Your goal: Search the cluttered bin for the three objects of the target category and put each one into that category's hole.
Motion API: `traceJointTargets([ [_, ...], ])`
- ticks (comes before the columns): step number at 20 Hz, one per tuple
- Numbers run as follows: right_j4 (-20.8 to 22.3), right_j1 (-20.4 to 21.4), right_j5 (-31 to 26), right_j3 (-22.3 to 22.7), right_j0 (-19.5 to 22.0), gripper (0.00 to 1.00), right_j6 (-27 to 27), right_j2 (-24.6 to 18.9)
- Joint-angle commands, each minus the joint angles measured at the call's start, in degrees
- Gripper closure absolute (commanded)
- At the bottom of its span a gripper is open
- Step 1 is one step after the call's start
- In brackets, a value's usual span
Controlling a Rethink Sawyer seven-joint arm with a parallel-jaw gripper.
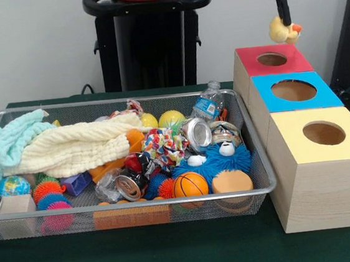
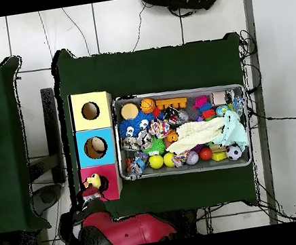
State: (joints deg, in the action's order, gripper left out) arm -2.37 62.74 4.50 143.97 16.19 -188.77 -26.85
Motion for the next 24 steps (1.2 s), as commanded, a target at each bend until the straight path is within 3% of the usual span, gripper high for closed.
traceJointTargets([
  [1,2.3,-4.9,-1.6,-1.4,-0.2,1.0,1.0,1.8],
  [10,4.0,-6.6,1.2,-1.6,-2.3,1.0,1.0,5.0],
  [16,6.2,-6.0,1.7,-0.3,1.4,1.0,-0.2,1.9],
  [21,5.3,0.2,-2.5,2.8,9.6,1.0,-2.0,-7.4],
  [24,5.4,-0.6,-3.0,1.9,12.3,1.0,-0.6,-8.1],
])
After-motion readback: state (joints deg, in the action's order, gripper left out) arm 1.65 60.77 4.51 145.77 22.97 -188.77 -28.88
